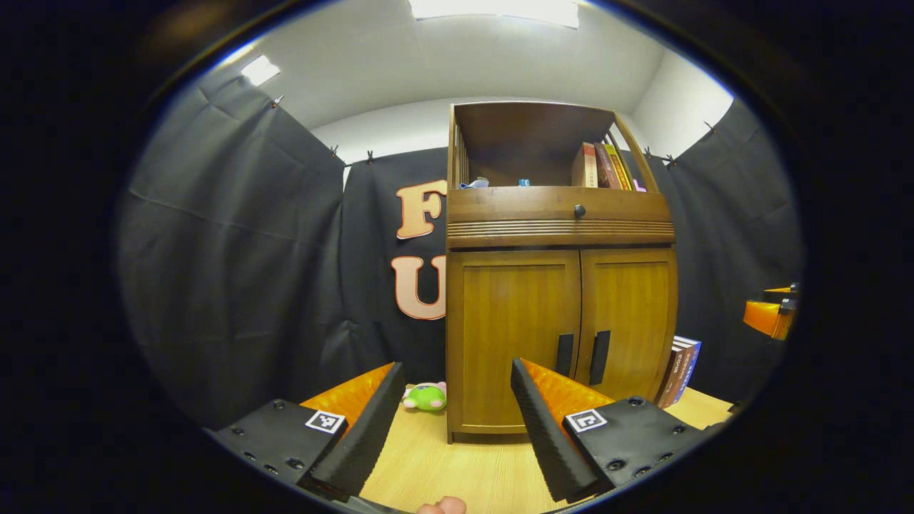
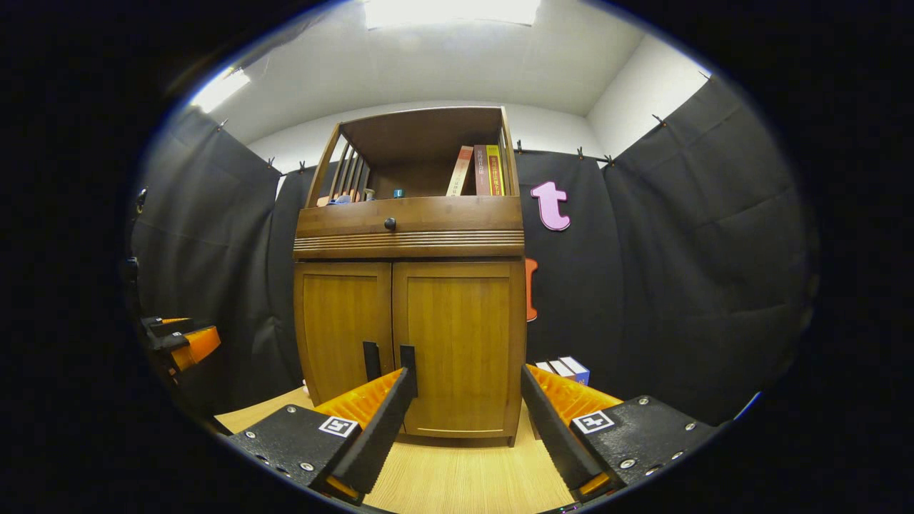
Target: Open the right door of the double-door shoe cabinet with the right hand, and open the left door with the left hand.
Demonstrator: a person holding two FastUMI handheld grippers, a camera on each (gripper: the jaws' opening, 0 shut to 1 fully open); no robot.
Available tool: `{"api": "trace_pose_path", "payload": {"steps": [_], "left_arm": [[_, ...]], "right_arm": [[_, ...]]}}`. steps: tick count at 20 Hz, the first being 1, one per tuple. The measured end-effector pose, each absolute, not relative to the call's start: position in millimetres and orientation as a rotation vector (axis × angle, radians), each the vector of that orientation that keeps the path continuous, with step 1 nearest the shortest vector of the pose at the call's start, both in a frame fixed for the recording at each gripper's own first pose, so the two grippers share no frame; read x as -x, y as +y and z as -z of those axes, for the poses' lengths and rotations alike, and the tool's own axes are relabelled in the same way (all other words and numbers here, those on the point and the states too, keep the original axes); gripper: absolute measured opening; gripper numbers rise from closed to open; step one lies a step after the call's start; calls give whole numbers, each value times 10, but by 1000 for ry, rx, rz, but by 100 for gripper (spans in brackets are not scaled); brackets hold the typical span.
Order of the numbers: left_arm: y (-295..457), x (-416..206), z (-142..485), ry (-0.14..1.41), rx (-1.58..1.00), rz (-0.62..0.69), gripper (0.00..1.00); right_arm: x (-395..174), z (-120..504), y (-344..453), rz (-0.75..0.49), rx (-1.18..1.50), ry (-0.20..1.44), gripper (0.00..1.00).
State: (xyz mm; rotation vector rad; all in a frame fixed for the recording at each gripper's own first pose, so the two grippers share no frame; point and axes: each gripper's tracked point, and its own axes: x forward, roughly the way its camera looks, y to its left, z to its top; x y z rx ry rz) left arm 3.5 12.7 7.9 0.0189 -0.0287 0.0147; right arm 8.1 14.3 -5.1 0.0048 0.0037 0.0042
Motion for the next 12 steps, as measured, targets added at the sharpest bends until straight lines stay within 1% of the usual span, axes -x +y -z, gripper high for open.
{"api": "trace_pose_path", "payload": {"steps": [1,2,5,8,12], "left_arm": [[125,-33,-72,-29,-17,-14,94],[121,-43,-63,-28,-15,-14,98],[121,-41,-68,-33,-14,-16,99],[95,-57,-59,-35,-21,-11,99],[96,-67,-51,-32,-20,-9,96]], "right_arm": [[-89,50,153,-4,-4,5,93],[-97,59,158,-4,-2,6,93],[-110,85,198,-10,3,11,93],[-126,138,232,-14,5,20,93],[-144,168,267,-23,11,27,93]]}}
